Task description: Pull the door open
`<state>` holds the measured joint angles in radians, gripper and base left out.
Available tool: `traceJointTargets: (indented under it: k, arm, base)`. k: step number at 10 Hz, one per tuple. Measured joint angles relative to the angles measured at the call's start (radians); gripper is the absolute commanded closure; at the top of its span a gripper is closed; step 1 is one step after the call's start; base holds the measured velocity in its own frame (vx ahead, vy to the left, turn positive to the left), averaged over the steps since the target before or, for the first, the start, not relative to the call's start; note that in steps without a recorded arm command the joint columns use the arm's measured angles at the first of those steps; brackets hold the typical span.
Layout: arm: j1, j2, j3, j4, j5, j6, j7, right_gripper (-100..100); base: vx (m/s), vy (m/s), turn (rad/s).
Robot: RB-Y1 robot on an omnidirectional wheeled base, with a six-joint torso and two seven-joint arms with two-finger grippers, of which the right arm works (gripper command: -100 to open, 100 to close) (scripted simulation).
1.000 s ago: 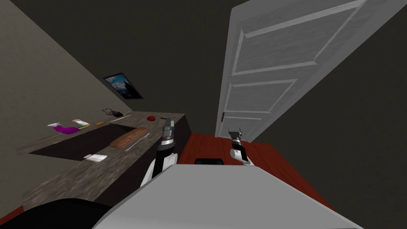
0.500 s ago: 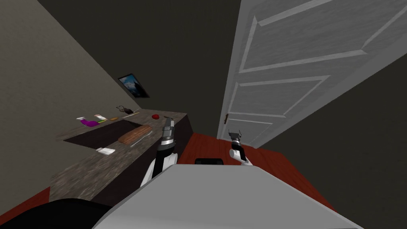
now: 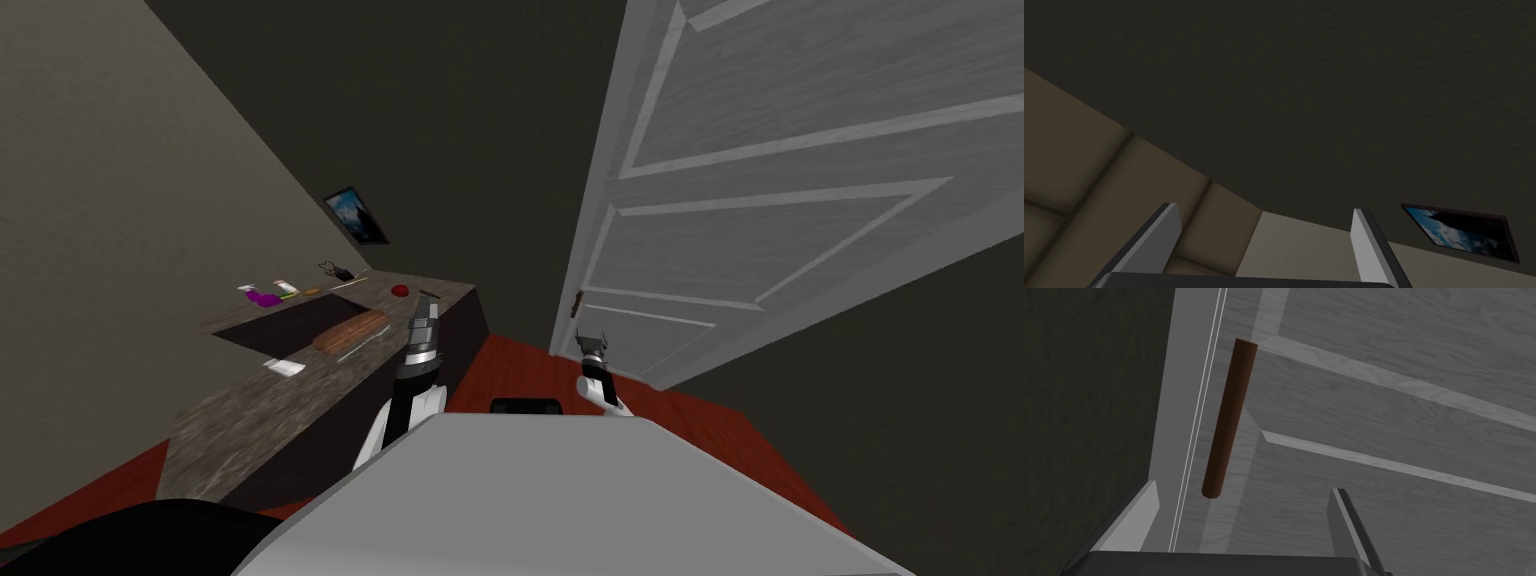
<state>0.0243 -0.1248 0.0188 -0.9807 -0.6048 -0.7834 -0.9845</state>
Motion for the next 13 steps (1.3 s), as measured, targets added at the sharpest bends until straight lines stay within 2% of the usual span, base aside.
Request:
traceJointTargets:
  k: [3,5,8,12,13]
  arm:
    - [-0.026,-0.002,0.002,0.068,-0.03,-0.017,-0.056,-100]
    - [-0.054,-0.006,0.003,0.133,-0.052,-0.034,-0.102,-100]
    - [-0.066,-0.006,0.003,0.172,-0.08,-0.04,-0.145,-100]
    - [-0.098,-0.006,0.006,0.25,-0.107,-0.062,-0.2,-100]
    - [-0.099,-0.006,0.006,0.252,-0.108,-0.064,-0.203,-100]
  base:
    - [0.069,-0.056,0.129]
    - [0.083,-0.076,0.163]
    - [0.047,-0.048,0.081]
    - [0.039,-0.041,0.084]
    - [0.132,-0.001,0.052]
